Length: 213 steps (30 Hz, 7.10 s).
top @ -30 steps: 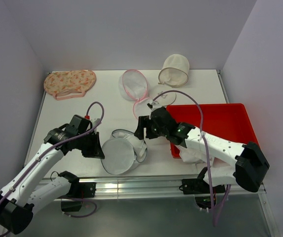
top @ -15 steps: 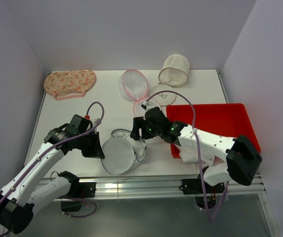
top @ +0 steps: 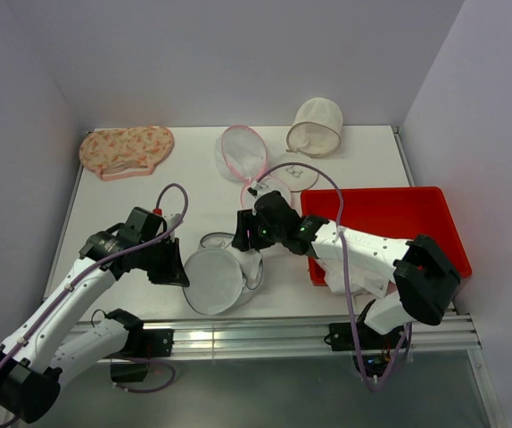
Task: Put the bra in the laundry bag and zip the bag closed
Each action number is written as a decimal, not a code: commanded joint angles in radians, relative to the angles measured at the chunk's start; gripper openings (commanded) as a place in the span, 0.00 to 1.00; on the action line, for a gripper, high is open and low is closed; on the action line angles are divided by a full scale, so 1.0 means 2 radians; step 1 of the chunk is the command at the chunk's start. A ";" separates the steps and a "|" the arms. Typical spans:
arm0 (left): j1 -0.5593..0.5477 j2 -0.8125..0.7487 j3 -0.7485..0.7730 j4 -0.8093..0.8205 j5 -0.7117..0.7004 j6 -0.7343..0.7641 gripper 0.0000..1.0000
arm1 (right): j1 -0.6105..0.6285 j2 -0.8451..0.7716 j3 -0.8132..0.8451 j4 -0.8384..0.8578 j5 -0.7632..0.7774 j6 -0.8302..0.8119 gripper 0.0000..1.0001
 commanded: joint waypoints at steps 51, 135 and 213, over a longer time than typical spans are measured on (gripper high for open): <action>0.014 -0.029 -0.001 0.041 0.044 -0.022 0.00 | 0.044 -0.039 0.090 -0.186 0.278 -0.028 0.44; 0.014 -0.014 0.016 0.053 0.059 -0.043 0.02 | 0.308 -0.051 0.129 -0.194 0.397 0.039 0.63; 0.016 -0.045 0.057 0.129 -0.089 -0.076 0.48 | 0.279 -0.105 0.112 -0.174 0.336 0.069 0.00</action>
